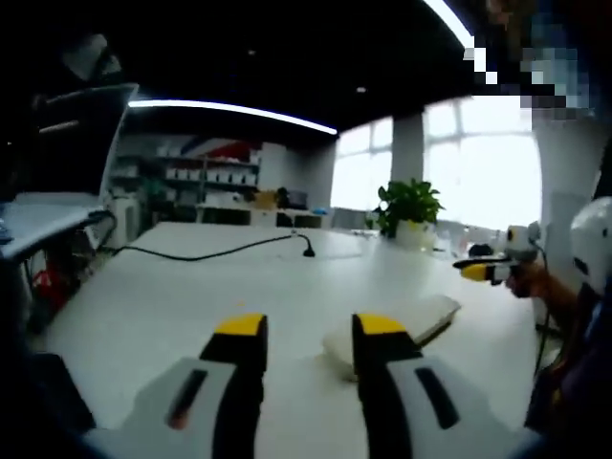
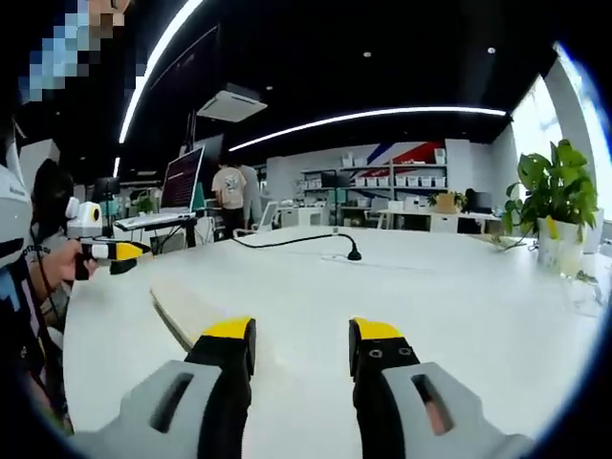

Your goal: Arrange the utensils inside the cutlery case until each visible utensil rests in its matching compartment.

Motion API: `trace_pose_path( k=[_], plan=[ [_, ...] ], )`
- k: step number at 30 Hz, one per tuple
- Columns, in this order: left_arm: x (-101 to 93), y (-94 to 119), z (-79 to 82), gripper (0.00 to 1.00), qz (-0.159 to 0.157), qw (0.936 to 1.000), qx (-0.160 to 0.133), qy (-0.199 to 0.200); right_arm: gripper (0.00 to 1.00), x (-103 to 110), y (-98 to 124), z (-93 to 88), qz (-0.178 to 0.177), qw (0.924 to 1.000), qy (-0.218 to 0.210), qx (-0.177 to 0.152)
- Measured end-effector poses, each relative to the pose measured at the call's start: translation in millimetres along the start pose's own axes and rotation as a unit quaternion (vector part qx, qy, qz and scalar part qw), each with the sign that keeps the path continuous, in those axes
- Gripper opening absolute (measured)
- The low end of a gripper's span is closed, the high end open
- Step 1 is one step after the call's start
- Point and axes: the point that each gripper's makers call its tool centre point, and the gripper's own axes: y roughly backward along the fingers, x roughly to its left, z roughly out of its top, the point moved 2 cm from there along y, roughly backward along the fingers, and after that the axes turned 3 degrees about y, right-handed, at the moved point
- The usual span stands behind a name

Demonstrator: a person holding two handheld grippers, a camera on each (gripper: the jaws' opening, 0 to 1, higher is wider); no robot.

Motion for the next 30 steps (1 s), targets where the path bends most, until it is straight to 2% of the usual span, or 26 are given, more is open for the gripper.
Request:
trace_pose_path(
  k=[5, 7, 8, 10, 13, 15, 17, 20, 23, 24, 26, 30],
  plan=[
    [8.0, 11, 17.8, 0.37, 0.025, 0.9996, -0.015, -0.003, 0.39, -12, 10, 19.9, -0.039, 0.9991, 0.008, -0.011],
    [6.8, 17, 29.7, 0.35, 0.031, 0.9992, -0.023, 0.008, 0.39, -18, 15, 23.1, -0.064, 0.9979, 0.010, 0.000],
    [0.8, 19, 36.9, 0.33, 0.022, 0.9991, -0.032, 0.016, 0.41, -23, 18, 23.2, -0.086, 0.9963, 0.002, 0.007],
    [-9.8, 25, 47.7, 0.33, 0.002, 0.9992, -0.034, 0.019, 0.50, -29, 23, 26.0, -0.109, 0.9937, 0.024, 0.012],
    [-14.8, 33, 57.2, 0.34, 0.011, 0.9996, -0.024, -0.013, 0.52, -33, 31, 27.4, -0.136, 0.9897, 0.034, 0.030],
    [-15.2, 36, 60.8, 0.39, 0.022, 0.9990, -0.013, -0.037, 0.54, -32, 35, 30.8, -0.147, 0.9881, 0.034, 0.029],
    [-14.6, 39, 67.7, 0.44, 0.035, 0.9973, -0.017, -0.062, 0.61, -29, 37, 32.6, -0.151, 0.9876, 0.032, 0.030],
    [-15.6, 43, 72.9, 0.54, 0.045, 0.9963, -0.019, -0.071, 0.67, -22, 45, 38.2, -0.147, 0.9880, 0.043, 0.021],
    [-14.5, 49, 78.4, 0.68, 0.053, 0.9960, -0.032, -0.064, 0.73, -24, 56, 46.1, -0.163, 0.9856, 0.044, 0.007],
    [-14.8, 51, 79.4, 0.71, 0.052, 0.9961, -0.036, -0.062, 0.78, -26, 61, 49.7, -0.176, 0.9833, 0.045, -0.001],
    [-16.7, 54, 79.2, 0.74, 0.051, 0.9962, -0.036, -0.060, 0.99, -28, 67, 53.4, -0.192, 0.9800, 0.051, -0.009],
    [-15.0, 58, 75.6, 0.78, 0.067, 0.9935, -0.024, -0.089, 0.99, -29, 78, 50.7, -0.213, 0.9758, 0.050, -0.001]
  ],
)
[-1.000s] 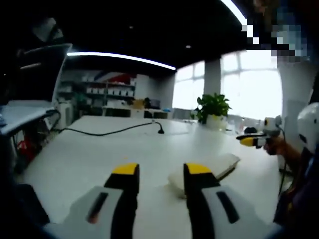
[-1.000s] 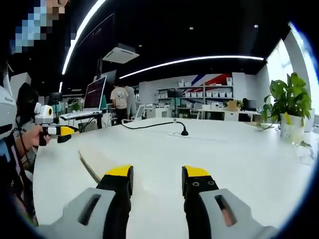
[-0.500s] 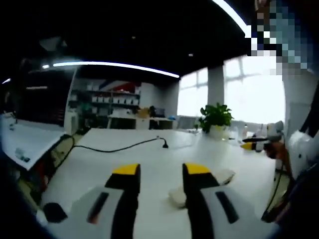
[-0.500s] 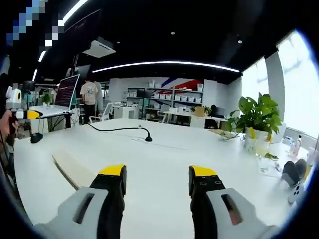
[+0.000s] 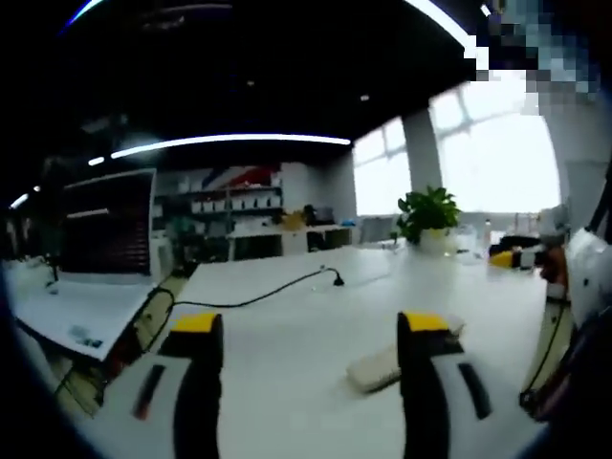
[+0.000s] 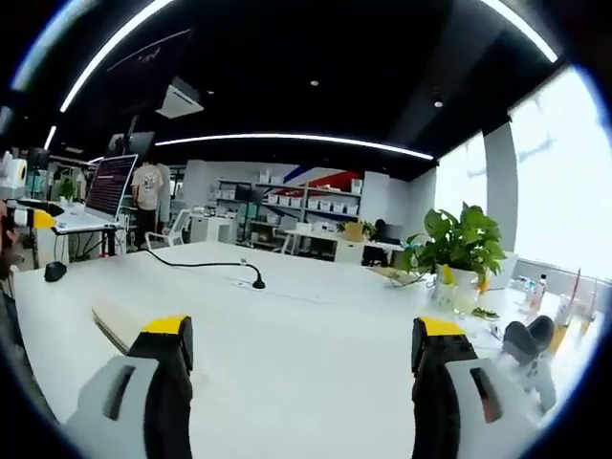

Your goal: Arrange the utensils inside the cutlery case until each visible utensil rests in its matching compartment.

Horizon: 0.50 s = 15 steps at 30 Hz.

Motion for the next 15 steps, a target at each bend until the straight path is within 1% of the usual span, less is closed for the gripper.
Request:
trace_pose_path(
  k=[2, 4, 5, 6, 7, 8, 10, 12, 15],
  plan=[
    [-0.7, 3, 1.7, 0.81, 0.002, 1.0000, -0.008, 0.002, 0.99, 0, 2, -6.3, 0.001, 0.9999, -0.006, 0.016],
    [-3.7, 4, 5.2, 0.86, -0.002, 0.9996, -0.024, 0.014, 0.99, 0, 4, -12.6, 0.005, 0.9995, -0.014, 0.029],
    [-4.3, 5, 5.6, 0.90, -0.001, 0.9995, -0.026, 0.015, 0.99, 0, 5, -15.4, 0.006, 0.9992, -0.018, 0.034],
    [-5.2, 5, 6.1, 0.95, 0.000, 0.9995, -0.029, 0.014, 0.99, -1, 7, -18.1, 0.004, 0.9990, -0.022, 0.039],
    [-6.0, 6, 7.6, 0.99, 0.001, 0.9994, -0.033, 0.001, 0.99, -2, 9, -20.2, 0.002, 0.9988, -0.025, 0.041],
    [-6.6, 6, 10.8, 1.00, 0.001, 0.9989, -0.042, -0.020, 0.99, -2, 11, -22.2, 0.002, 0.9988, -0.025, 0.043],
    [-7.7, 9, 12.7, 1.00, 0.007, 0.9984, -0.047, -0.031, 0.99, -4, 12, -23.8, -0.003, 0.9988, -0.030, 0.038],
    [-6.7, 11, 12.3, 1.00, 0.008, 0.9986, -0.046, -0.025, 0.99, -5, 12, -24.6, -0.005, 0.9988, -0.031, 0.038],
    [-7.5, 12, 7.3, 1.00, 0.002, 0.9990, -0.045, -0.004, 0.99, -7, 14, -24.7, -0.007, 0.9988, -0.018, 0.044]
  ],
)
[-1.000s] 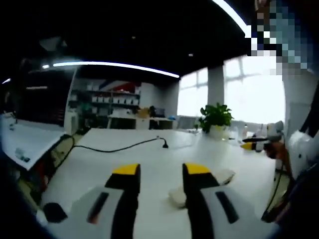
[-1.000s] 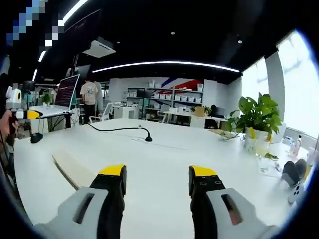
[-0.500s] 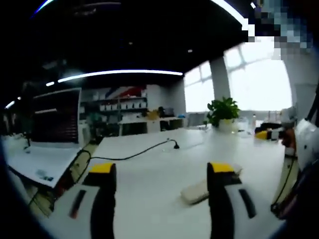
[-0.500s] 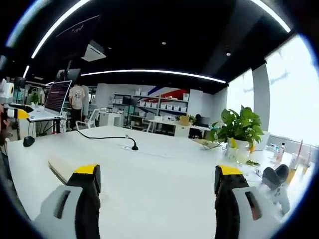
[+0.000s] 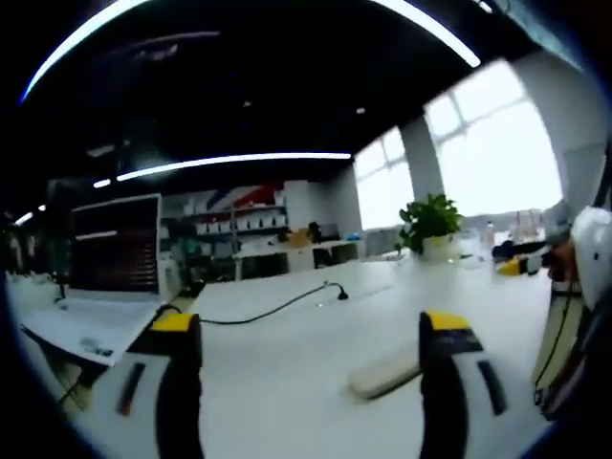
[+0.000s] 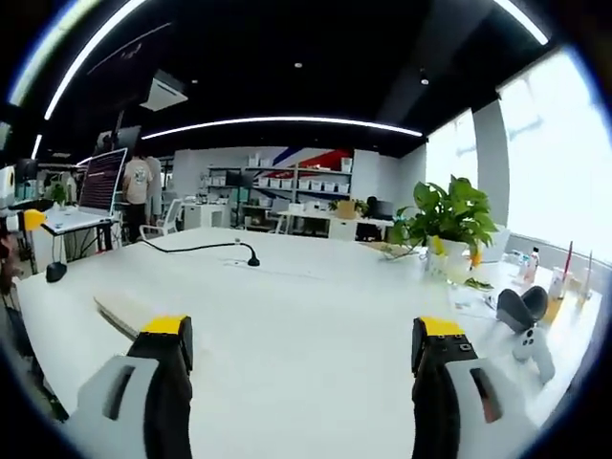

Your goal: Arrange the utensils inside the cutlery case until each visible utensil rests in its matching compartment.

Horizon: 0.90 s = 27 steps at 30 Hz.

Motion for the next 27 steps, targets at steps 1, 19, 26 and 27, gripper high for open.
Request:
trace_pose_path(
  k=[1, 19, 26, 27],
  plan=[
    [-1.0, 0, -2.2, 1.00, 0.000, 1.0000, 0.001, 0.003, 0.99, -1, 1, 1.0, -0.002, 1.0000, 0.003, -0.001],
    [8.7, 3, -10.3, 1.00, 0.026, 0.9993, -0.006, 0.027, 0.99, 2, -8, 13.1, 0.024, 0.9995, 0.000, -0.018],
    [1.8, 7, -20.7, 1.00, 0.019, 0.9996, 0.020, 0.009, 0.99, 5, 6, 4.0, 0.031, 0.9990, -0.027, -0.019],
    [1.1, 7, -20.8, 1.00, 0.016, 0.9996, 0.018, 0.012, 0.99, 4, 7, 3.4, 0.031, 0.9990, -0.027, -0.019]
  ],
)
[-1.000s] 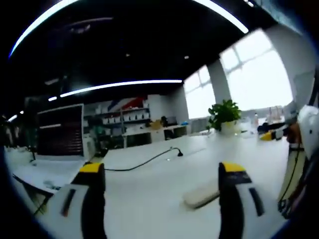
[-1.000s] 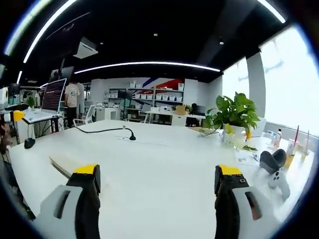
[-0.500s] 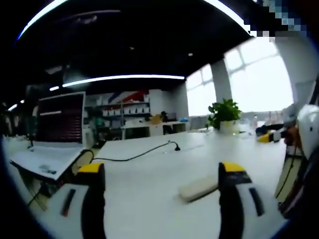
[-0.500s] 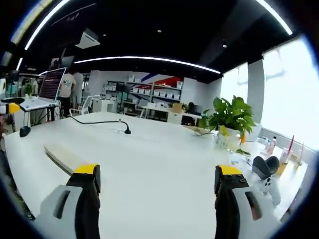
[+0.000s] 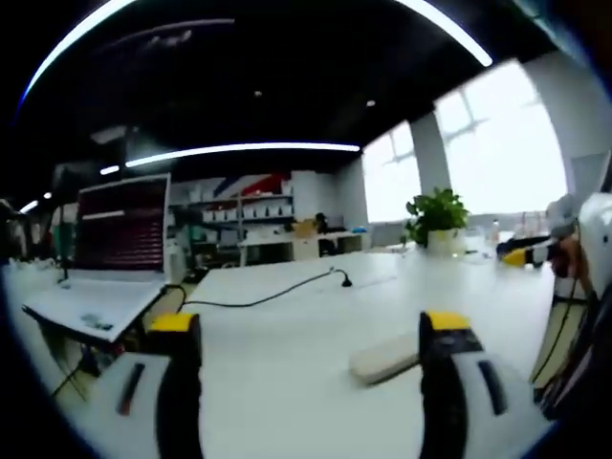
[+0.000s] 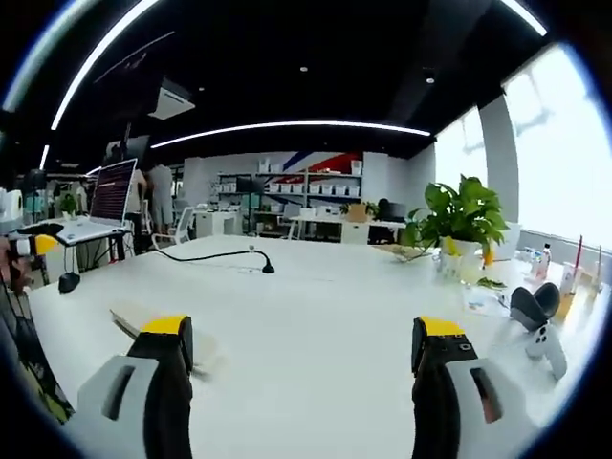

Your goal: Arrange the utensils inside the cutlery case until each visible utensil rests in its matching compartment.

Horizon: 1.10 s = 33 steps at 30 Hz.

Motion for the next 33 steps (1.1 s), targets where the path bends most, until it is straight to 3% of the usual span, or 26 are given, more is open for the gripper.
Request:
trace_pose_path(
  k=[5, 12, 16, 21, 33],
  plan=[
    [-1.8, 2, -1.4, 1.00, -0.004, 1.0000, -0.002, 0.002, 0.99, -8, 3, -5.2, -0.011, 0.9999, -0.006, 0.009],
    [-4.7, 13, -9.5, 1.00, 0.003, 1.0000, 0.005, 0.004, 0.99, -4, 1, -9.3, 0.002, 0.9999, -0.010, 0.008],
    [-5.0, 20, -12.8, 1.00, 0.004, 0.9999, 0.003, 0.009, 0.99, -5, 15, -6.0, -0.001, 0.9999, -0.016, 0.007],
    [-8.0, 20, -1.0, 1.00, -0.007, 0.9999, -0.004, -0.008, 0.99, -6, 23, -3.6, -0.011, 0.9998, -0.015, 0.004],
    [-16.3, 20, -0.3, 1.00, -0.015, 0.9998, -0.004, -0.012, 0.99, -13, 40, -11.7, -0.026, 0.9993, -0.024, 0.007]
  ],
)
